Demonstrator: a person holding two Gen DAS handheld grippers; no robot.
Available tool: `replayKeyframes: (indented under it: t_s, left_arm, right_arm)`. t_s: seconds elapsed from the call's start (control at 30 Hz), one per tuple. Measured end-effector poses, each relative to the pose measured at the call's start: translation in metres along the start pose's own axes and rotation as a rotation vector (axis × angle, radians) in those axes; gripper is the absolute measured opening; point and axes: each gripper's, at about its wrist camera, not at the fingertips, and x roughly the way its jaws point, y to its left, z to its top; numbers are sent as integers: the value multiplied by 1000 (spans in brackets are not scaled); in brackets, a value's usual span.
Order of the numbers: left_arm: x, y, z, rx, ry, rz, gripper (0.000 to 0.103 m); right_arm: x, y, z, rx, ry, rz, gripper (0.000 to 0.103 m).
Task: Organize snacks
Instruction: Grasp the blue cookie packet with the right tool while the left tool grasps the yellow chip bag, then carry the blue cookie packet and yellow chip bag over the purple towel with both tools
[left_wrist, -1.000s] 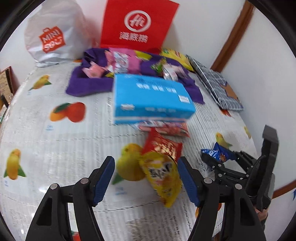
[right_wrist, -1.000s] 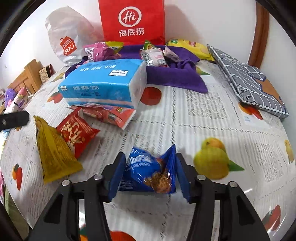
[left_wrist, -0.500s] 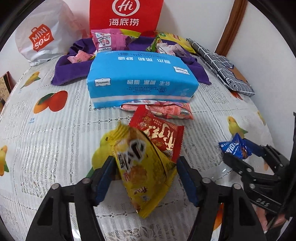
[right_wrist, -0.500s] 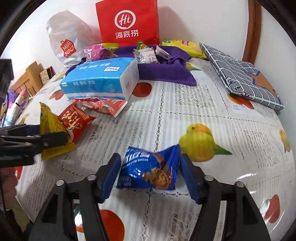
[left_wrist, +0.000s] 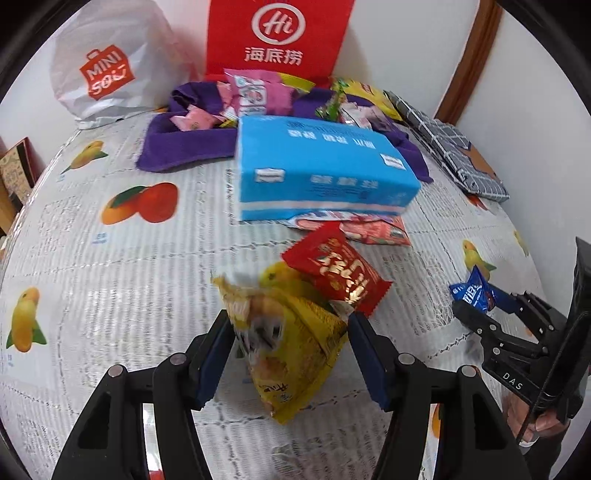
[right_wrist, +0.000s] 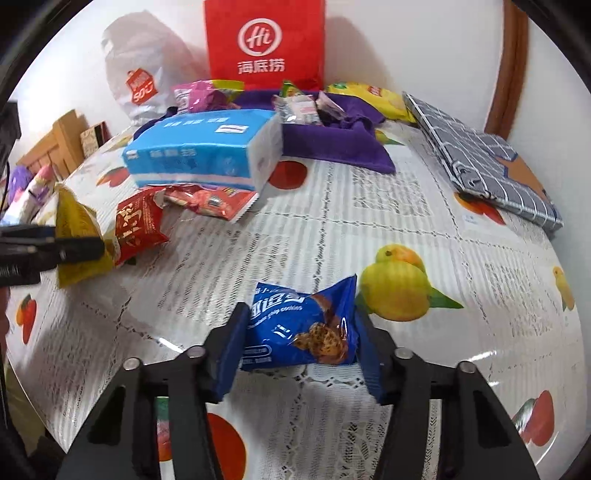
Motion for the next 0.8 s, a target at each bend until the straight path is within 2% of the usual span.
replayKeyframes:
  t_s: [0.3, 0.37, 0.8]
  left_arm:
    - [-12, 16, 2, -25, -29, -37, 61]
    - [-15, 19, 3, -28, -31, -43, 48]
    - [1, 22, 3, -38, 18, -36, 48]
  right_arm:
    - [-8, -1, 4, 30, -14, 5, 44]
    - [-10, -2, 5, 42, -18, 12, 44]
    - [-15, -3, 12, 72, -24, 21, 44]
